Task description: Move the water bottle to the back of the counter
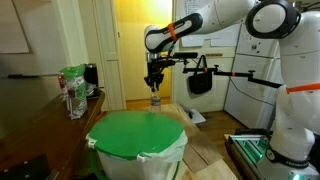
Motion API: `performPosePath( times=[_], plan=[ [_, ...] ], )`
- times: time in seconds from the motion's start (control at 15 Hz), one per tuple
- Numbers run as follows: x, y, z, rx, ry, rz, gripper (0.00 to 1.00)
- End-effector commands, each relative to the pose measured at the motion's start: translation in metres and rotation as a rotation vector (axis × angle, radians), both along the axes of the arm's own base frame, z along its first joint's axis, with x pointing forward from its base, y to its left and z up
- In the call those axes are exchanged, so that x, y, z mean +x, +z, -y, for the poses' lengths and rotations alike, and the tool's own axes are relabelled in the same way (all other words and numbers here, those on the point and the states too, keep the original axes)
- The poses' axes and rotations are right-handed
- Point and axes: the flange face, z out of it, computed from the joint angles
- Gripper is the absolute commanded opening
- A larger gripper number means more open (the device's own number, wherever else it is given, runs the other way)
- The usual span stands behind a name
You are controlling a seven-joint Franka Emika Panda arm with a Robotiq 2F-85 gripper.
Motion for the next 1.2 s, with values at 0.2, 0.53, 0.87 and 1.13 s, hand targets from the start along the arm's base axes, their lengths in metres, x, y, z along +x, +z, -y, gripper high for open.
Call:
performPosePath(
  times=[0.2, 0.53, 0.87, 1.13],
  plan=[
    [0.022, 0.053, 0.009, -0.068, 0.165, 0.072, 0.08],
    [0.055, 0.099, 0.000, -0.094, 0.417, 0.205, 0.08],
    [0.086, 0.119, -0.032, -0.063, 0.665, 0.297, 0.08],
    [0.088, 0.112, -0.043, -0.063, 0.666, 0.285, 0.31]
  ],
)
